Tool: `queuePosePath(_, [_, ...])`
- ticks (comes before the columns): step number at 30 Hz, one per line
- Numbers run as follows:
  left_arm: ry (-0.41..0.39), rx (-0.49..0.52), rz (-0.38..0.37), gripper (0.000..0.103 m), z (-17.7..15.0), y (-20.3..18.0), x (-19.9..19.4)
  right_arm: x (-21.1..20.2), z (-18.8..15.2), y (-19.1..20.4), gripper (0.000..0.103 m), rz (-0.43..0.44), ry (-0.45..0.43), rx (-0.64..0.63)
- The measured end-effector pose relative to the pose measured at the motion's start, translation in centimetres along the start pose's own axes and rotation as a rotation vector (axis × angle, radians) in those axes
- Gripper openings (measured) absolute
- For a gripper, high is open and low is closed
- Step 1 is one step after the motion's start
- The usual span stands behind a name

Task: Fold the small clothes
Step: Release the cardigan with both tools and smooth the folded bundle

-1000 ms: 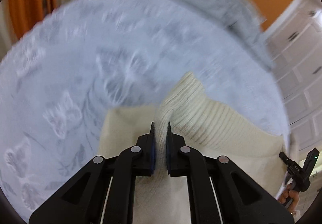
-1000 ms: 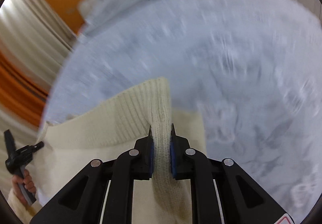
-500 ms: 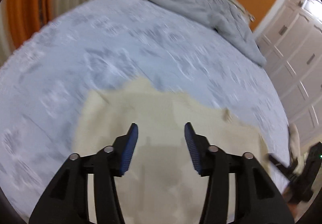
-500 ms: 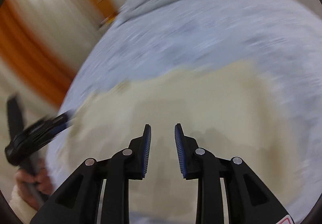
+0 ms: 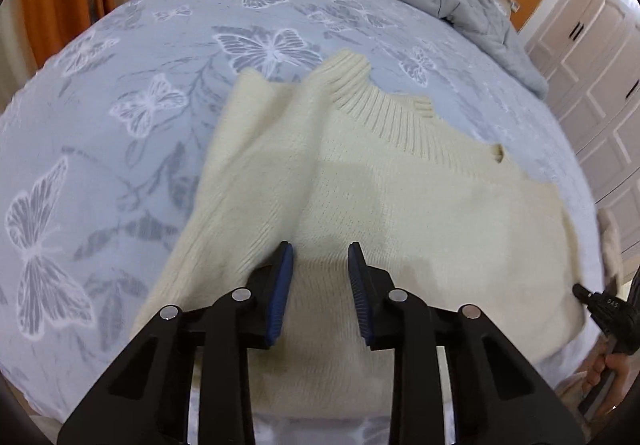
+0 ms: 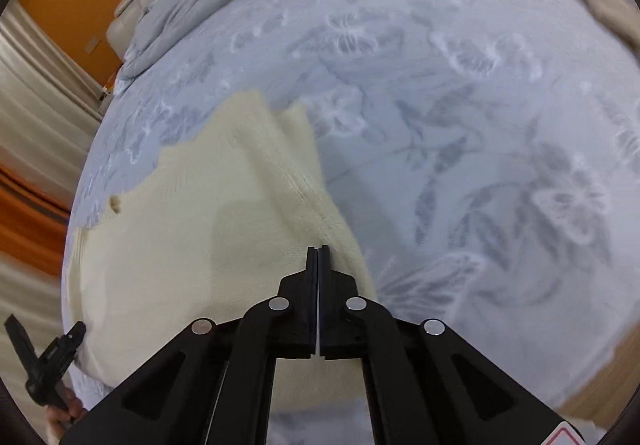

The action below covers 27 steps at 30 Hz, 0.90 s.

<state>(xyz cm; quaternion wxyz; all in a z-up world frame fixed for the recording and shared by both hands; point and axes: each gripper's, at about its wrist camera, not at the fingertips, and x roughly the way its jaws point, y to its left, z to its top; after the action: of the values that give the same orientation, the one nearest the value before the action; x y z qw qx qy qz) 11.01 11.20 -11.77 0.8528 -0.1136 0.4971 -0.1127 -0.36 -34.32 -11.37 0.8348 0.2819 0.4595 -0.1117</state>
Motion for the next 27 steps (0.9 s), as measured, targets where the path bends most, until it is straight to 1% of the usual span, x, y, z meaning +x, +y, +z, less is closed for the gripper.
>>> queuePosePath(1, [-0.009, -0.017, -0.002, 0.029, 0.0, -0.1, -0.9, -1.1, -0.4, 1.5, 0.009, 0.027, -0.016, -0.044])
queuePosePath(2, [-0.027, -0.034, -0.006, 0.031, -0.1, -0.2, -2.0, -1.9, -1.1, 3.1, 0.009, 0.047, -0.019, -0.091])
queuePosePath(3, [-0.05, -0.039, -0.021, 0.036, -0.6, -0.4, -3.2, -2.1, -1.7, 4.4, 0.009, 0.053, -0.012, -0.125])
queuePosePath(4, [-0.071, -0.039, -0.021, 0.045, -1.1, -0.5, -4.2, -1.9, -2.7, 5.6, 0.008, 0.036, 0.009, -0.179])
queuePosePath(5, [-0.078, -0.029, 0.003, 0.049, -1.5, -0.5, -4.6, -1.1, -3.4, 5.9, 0.008, -0.024, 0.032, -0.213])
queuePosePath(6, [-0.055, 0.004, 0.051, 0.05, -2.1, -0.3, -4.1, -0.1, -4.1, 5.6, 0.007, -0.093, 0.062, -0.225])
queuePosePath(7, [-0.02, 0.027, 0.089, 0.048, -2.7, 0.1, -3.3, 1.4, -5.2, 3.9, 0.0, -0.149, 0.115, -0.196])
queuePosePath(8, [0.0, 0.029, 0.101, 0.048, -3.4, 1.0, -2.5, 1.7, -5.4, 2.6, 0.0, -0.13, 0.136, -0.141])
queuePosePath(9, [-0.01, 0.024, 0.086, 0.048, -3.6, 1.4, -2.4, 1.3, -5.0, 1.8, 0.0, -0.098, 0.133, -0.081])
queuePosePath(10, [-0.016, 0.02, 0.087, 0.048, -3.7, 1.7, -2.6, 0.5, -4.5, 2.0, 0.0, -0.098, 0.119, -0.062])
queuePosePath(11, [-0.015, 0.014, 0.093, 0.047, -3.5, 1.6, -3.0, -0.2, -4.2, 2.8, 0.007, -0.105, 0.091, -0.082])
queuePosePath(12, [-0.024, 0.008, 0.09, 0.046, -3.6, 1.7, -3.6, -1.1, -4.1, 3.7, 0.008, -0.092, 0.069, -0.105])
queuePosePath(13, [-0.044, -0.001, 0.083, 0.046, -3.5, 1.5, -4.1, -1.8, -4.0, 5.1, 0.008, -0.041, 0.059, -0.129])
queuePosePath(14, [-0.051, -0.004, 0.08, 0.046, -3.6, 1.5, -4.3, -2.0, -4.2, 6.8, 0.008, 0.01, 0.067, -0.167])
queuePosePath(16, [-0.029, -0.007, 0.096, 0.047, -3.6, 1.6, -3.6, -1.3, -5.2, 10.1, 0.008, 0.06, 0.09, -0.253])
queuePosePath(17, [-0.01, -0.012, 0.105, 0.047, -3.9, 1.7, -3.1, -0.4, -5.6, 11.4, 0.008, 0.075, 0.109, -0.294])
queuePosePath(18, [-0.007, -0.019, 0.102, 0.049, -4.1, 1.9, -2.7, 1.6, -6.7, 12.9, 0.008, 0.075, 0.161, -0.346])
queuePosePath(20, [-0.013, -0.001, 0.11, 0.049, -4.2, 1.9, -2.7, 5.3, -8.8, 13.4, 0.007, 0.023, 0.244, -0.393])
queuePosePath(21, [-0.013, 0.011, 0.116, 0.049, -4.3, 1.8, -2.7, 5.6, -9.2, 13.2, 0.007, 0.023, 0.21, -0.396])
queuePosePath(22, [-0.011, 0.019, 0.118, 0.049, -4.4, 1.8, -2.7, 5.2, -9.1, 13.2, 0.007, 0.021, 0.199, -0.392])
queuePosePath(23, [-0.011, 0.027, 0.117, 0.049, -4.5, 1.8, -2.8, 4.8, -8.6, 13.3, 0.007, 0.018, 0.207, -0.381])
queuePosePath(24, [-0.013, 0.026, 0.113, 0.048, -4.4, 1.8, -3.0, 4.2, -8.0, 13.3, 0.011, 0.029, 0.21, -0.362])
queuePosePath(25, [-0.023, 0.019, 0.104, 0.047, -4.2, 1.8, -3.5, 3.2, -7.1, 13.9, 0.012, 0.07, 0.197, -0.35])
queuePosePath(27, [-0.059, 0.01, 0.054, 0.047, -3.9, 1.0, -4.8, 2.3, -6.6, 15.8, 0.012, 0.1, 0.158, -0.384])
